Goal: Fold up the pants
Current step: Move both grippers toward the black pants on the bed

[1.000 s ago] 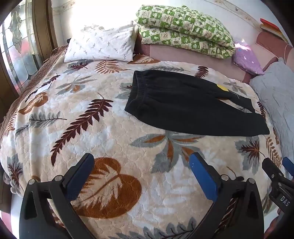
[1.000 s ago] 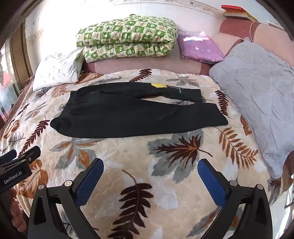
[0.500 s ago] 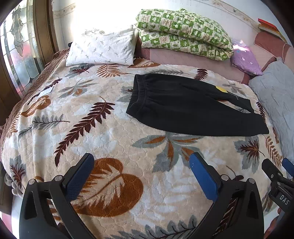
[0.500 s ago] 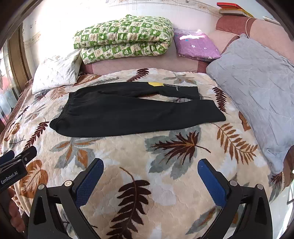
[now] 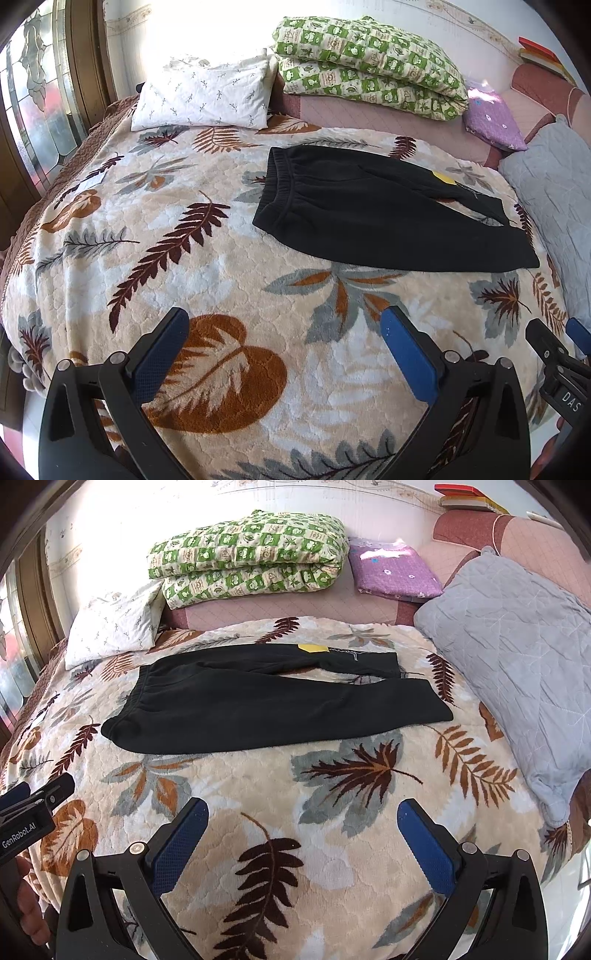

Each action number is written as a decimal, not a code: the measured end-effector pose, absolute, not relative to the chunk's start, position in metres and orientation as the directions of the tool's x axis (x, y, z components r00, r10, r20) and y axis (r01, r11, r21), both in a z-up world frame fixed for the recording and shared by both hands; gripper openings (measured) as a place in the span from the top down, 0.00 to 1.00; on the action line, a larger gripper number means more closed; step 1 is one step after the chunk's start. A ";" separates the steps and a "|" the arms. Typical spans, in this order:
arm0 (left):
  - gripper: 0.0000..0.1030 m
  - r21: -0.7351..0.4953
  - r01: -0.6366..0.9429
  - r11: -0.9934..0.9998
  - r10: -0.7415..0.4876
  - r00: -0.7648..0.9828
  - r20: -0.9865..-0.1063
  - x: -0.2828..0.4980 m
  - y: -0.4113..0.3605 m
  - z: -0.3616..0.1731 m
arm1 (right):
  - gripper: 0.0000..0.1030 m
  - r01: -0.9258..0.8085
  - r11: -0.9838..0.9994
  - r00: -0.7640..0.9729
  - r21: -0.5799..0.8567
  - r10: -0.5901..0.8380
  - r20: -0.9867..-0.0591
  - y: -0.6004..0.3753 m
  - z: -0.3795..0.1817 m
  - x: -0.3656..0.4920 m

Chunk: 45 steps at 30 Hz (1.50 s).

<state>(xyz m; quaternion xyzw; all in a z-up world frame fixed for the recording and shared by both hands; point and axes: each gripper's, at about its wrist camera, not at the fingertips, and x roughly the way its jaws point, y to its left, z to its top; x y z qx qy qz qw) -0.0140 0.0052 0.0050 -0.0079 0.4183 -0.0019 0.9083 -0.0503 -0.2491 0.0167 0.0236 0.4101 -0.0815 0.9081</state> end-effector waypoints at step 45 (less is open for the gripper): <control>0.00 -0.008 0.037 0.999 -0.029 0.605 -0.796 0.011 -0.021 -0.012 | 0.00 0.176 0.984 0.611 -0.001 -0.110 -0.784 -0.266 -0.009 -0.026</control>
